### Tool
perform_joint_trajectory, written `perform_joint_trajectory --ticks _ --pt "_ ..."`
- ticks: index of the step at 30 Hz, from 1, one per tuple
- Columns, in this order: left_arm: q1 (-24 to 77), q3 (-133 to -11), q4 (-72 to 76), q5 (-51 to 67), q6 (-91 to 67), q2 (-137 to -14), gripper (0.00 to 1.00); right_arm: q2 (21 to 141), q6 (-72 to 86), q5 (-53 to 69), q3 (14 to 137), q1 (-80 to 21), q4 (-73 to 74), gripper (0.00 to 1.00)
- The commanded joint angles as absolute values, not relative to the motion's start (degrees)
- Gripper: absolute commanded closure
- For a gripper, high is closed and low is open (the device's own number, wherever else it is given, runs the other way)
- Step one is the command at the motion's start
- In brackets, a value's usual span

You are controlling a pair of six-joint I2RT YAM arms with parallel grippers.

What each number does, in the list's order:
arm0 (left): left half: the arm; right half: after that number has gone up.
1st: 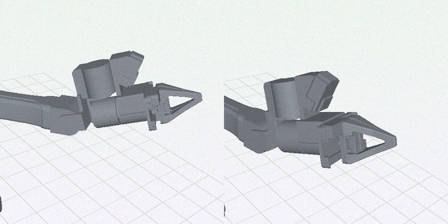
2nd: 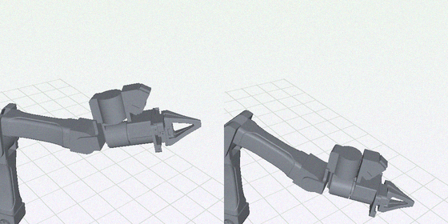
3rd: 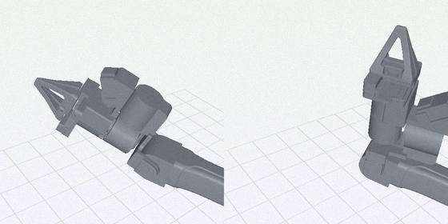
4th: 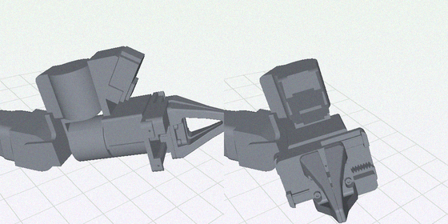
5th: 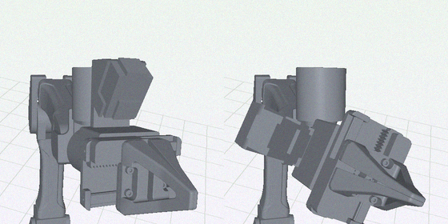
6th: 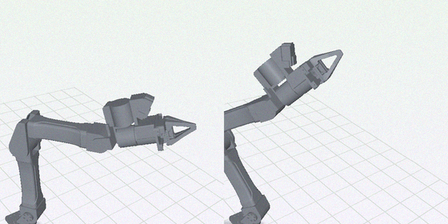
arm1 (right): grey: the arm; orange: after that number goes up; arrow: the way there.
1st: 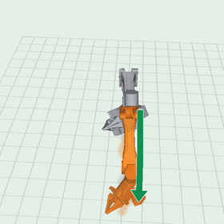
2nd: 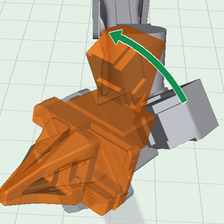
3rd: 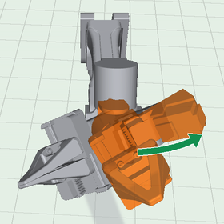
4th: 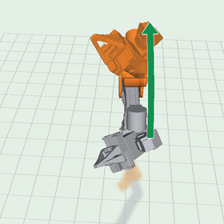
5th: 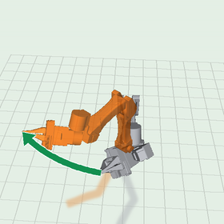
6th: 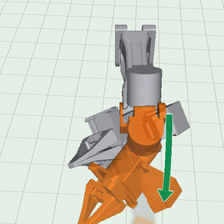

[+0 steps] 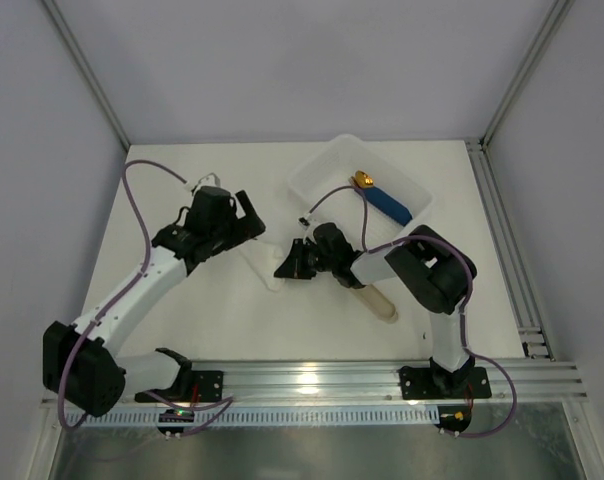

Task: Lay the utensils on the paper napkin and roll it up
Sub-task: Pick up the utensils from the center of the board.

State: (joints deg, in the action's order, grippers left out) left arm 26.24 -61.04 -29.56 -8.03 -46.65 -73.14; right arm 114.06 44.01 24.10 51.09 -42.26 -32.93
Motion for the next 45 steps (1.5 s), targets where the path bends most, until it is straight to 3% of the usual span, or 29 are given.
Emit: perform_joint_trajectory --ticks 1,7,17,36,45 --pt "26.2 -50.8 -30.3 -6.7 -48.6 -67.2 0.01 112.2 45.5 25.0 50.4 -43.1 -32.2 0.96" --pt "26.2 -35.5 -22.7 -2.3 -54.9 -58.5 0.01 110.1 50.1 25.6 50.0 -43.2 -32.4 0.96" --pt "26.2 -22.8 -8.5 -0.8 -61.2 -52.0 0.01 108.0 57.5 27.4 48.5 -43.8 -35.9 0.96" --pt "26.2 -16.2 11.2 5.5 -71.2 -65.6 0.01 109.0 65.3 28.9 47.1 -44.2 -42.5 0.96" --pt "26.2 -14.7 18.1 2.4 -72.4 -71.4 0.01 109.2 65.6 28.9 47.2 -44.2 -42.8 0.96"
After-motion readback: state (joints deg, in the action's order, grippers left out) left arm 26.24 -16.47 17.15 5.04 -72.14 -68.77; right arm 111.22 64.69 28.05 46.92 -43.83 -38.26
